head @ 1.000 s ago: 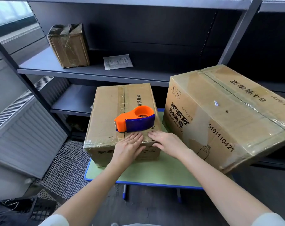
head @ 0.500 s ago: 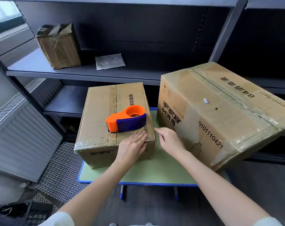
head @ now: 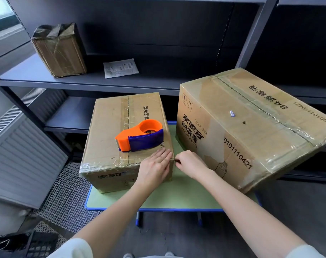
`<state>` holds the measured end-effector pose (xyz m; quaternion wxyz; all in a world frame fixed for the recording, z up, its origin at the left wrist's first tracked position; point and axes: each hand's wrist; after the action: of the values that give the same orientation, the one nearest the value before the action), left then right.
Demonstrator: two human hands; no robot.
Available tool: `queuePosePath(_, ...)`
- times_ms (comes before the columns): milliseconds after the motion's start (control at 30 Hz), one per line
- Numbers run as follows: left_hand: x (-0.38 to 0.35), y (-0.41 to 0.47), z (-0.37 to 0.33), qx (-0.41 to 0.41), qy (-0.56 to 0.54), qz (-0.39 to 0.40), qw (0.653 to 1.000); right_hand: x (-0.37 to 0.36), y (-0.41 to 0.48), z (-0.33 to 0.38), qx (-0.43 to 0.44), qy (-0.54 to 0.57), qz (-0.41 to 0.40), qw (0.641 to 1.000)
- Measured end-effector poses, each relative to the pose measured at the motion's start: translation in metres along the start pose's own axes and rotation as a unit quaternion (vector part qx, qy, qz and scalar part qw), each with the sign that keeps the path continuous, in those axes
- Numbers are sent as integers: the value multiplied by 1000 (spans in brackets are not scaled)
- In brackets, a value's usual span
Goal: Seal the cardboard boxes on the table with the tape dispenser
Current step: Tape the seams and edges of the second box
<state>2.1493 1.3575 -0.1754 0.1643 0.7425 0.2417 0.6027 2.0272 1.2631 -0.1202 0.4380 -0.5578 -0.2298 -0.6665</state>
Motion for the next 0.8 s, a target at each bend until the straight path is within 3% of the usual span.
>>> queuePosePath(300, -2, 2, -1, -21, 27, -8, 999, 20, 9, 15, 15, -119, 21, 993)
queuePosePath(600, -8, 5, 3, -37, 13, -45, 998, 27, 9, 3, 27, -18, 91, 995)
queuePosePath(800, -1, 4, 3, -1, -19, -13, 1000, 17, 15, 8, -2, -46, 66, 997)
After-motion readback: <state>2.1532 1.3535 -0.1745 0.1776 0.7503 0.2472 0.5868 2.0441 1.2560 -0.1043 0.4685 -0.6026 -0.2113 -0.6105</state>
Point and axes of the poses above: each hand's wrist, its own y-axis towards the middle knuckle, its own x-axis out of the back of the hand, z = x × y, and after that the axes turned 7 degrees about x, right-handed
